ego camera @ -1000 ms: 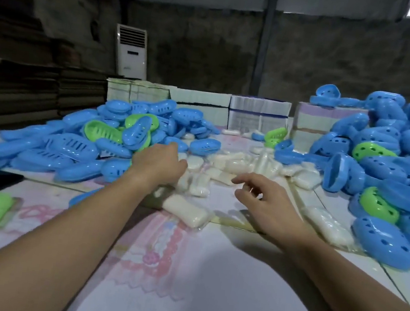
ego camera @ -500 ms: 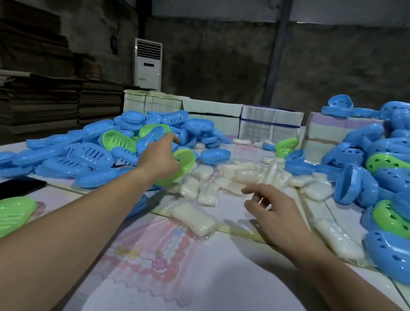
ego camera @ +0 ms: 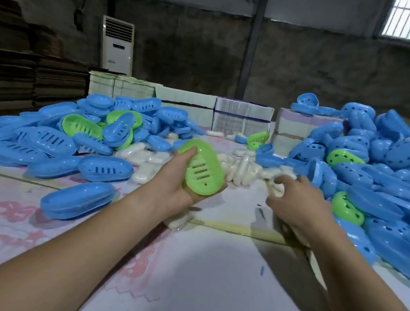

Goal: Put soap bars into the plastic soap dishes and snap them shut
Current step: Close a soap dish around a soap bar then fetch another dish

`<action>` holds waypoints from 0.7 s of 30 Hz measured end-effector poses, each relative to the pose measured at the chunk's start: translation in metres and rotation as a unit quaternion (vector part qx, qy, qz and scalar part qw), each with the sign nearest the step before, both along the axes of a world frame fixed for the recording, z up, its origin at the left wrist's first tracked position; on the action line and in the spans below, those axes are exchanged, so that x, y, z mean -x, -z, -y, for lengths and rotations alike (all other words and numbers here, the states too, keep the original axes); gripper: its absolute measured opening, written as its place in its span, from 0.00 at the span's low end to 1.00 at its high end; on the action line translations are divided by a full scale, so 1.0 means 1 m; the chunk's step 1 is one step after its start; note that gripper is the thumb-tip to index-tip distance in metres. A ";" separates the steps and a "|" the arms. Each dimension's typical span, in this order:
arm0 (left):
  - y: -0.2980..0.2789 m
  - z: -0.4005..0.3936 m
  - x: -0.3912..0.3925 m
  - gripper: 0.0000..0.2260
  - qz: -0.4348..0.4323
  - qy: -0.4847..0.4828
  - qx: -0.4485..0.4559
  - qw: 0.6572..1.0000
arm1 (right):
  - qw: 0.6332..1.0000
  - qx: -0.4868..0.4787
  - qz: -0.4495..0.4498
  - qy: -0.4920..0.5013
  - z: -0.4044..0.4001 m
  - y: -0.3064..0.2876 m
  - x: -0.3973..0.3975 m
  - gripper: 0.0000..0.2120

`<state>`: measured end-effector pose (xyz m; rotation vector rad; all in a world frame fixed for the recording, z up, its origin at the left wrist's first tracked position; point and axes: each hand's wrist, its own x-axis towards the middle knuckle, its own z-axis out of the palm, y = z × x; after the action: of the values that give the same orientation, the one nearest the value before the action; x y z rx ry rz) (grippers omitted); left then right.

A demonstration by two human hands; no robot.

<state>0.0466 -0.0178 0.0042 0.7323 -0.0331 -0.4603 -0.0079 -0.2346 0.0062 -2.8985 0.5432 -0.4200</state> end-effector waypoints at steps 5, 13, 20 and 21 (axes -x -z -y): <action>0.003 0.006 0.011 0.25 -0.024 0.039 -0.014 0.999 | 0.994 -0.004 -0.107 -0.006 0.004 0.004 0.001 0.32; 0.006 0.007 0.014 0.30 -0.021 0.051 -0.008 0.998 | 0.997 -0.021 -0.074 -0.016 0.008 0.009 -0.001 0.29; 0.008 0.010 0.015 0.24 0.024 0.060 -0.071 0.995 | 0.952 -0.233 0.166 -0.112 0.000 0.006 -0.008 0.23; 0.009 0.011 0.016 0.23 0.035 0.063 -0.089 0.993 | 0.928 -0.282 0.207 -0.129 -0.002 0.004 -0.008 0.22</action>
<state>0.0305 -0.0290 -0.0051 0.9255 -0.1049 -0.5622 0.0002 -0.2328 0.0019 -2.1994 0.1674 -0.6798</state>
